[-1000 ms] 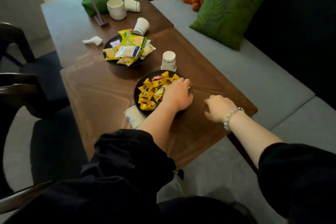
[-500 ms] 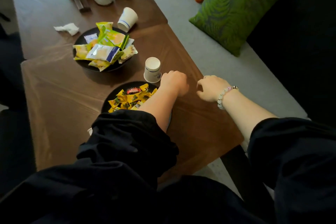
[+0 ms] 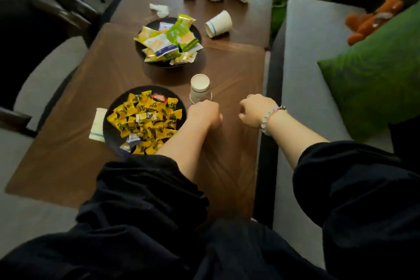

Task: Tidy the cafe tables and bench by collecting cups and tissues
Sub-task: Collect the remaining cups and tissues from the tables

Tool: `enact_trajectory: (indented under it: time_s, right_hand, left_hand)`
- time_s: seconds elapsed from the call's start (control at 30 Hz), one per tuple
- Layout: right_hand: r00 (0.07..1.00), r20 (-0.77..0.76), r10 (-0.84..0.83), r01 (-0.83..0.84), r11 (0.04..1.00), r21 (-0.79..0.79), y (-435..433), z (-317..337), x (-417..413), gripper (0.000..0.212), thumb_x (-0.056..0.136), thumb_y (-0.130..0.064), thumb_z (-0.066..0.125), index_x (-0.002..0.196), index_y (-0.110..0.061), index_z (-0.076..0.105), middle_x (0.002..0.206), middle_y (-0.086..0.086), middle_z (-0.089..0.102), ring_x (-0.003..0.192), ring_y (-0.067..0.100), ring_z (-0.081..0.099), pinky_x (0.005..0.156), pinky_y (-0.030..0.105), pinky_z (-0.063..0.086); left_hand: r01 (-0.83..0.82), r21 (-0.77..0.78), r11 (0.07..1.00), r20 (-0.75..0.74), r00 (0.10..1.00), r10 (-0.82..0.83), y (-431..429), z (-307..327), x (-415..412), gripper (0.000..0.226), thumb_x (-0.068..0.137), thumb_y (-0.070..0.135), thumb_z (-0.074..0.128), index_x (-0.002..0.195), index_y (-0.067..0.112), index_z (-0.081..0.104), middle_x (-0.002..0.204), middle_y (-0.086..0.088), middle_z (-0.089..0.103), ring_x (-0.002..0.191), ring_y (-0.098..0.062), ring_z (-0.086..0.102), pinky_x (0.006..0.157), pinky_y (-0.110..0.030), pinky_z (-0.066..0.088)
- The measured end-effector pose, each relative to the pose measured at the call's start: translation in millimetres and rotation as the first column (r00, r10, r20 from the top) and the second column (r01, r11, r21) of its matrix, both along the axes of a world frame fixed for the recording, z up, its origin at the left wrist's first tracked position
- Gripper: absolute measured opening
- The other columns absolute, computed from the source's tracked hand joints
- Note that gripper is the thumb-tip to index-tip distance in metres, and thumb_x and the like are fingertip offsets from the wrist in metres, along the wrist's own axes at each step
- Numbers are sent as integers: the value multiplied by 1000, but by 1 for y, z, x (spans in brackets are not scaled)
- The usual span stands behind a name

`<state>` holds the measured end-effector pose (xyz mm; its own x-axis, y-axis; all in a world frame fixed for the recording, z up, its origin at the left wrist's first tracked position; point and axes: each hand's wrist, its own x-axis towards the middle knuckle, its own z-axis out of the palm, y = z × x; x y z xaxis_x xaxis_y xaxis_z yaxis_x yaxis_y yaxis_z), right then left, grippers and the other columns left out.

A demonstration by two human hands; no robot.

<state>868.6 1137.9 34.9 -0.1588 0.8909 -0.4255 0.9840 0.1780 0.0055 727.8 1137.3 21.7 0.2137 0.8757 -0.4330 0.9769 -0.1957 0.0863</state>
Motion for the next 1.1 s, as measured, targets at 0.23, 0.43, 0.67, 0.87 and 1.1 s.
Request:
enact_trajectory:
  time_s: [0.23, 0.43, 0.67, 0.87, 1.1]
  right_hand:
    - [964, -25, 263, -263, 965, -18, 15, 4, -38, 35, 92, -30, 44, 116, -11, 61, 120, 13, 57, 107, 31, 57, 85, 36, 45]
    - [910, -4, 415, -414, 909, 44, 23, 11, -76, 30, 94, -28, 41, 106, -10, 62, 111, 11, 60, 99, 31, 58, 76, 33, 42]
    - [877, 53, 478, -481, 871, 99, 53, 36, -106, 33, 92, -26, 46, 119, -13, 60, 122, 12, 55, 111, 31, 54, 85, 36, 44]
    - [780, 16, 626, -620, 768, 161, 66, 36, -144, 33, 90, -26, 46, 113, -9, 62, 118, 14, 57, 107, 32, 55, 77, 34, 44]
    - [658, 40, 752, -748, 647, 147, 119, 28, -156, 35, 93, -26, 43, 120, -9, 58, 119, 14, 59, 108, 31, 57, 82, 34, 47]
  left_hand:
    - [-287, 91, 954, 88, 956, 279, -29, 5, -24, 31, 94, 30, 43, 114, 12, 60, 118, -10, 61, 109, -30, 58, 82, -36, 48]
    - [-443, 194, 875, 260, 883, 390, -22, 18, -42, 29, 93, 25, 44, 112, 12, 62, 116, -10, 63, 108, -30, 57, 85, -37, 49]
    - [-482, 213, 850, 192, 874, 447, -6, 25, -80, 31, 94, 24, 41, 114, 11, 61, 117, -10, 62, 108, -29, 57, 84, -37, 48]
    - [-562, 228, 795, 235, 824, 515, -1, 23, -89, 28, 95, 24, 39, 109, 12, 60, 111, -10, 63, 102, -30, 59, 75, -36, 46]
    - [-756, 209, 620, 254, 654, 712, 19, 24, -93, 27, 95, 24, 42, 111, 15, 62, 116, -9, 62, 106, -29, 57, 83, -37, 49]
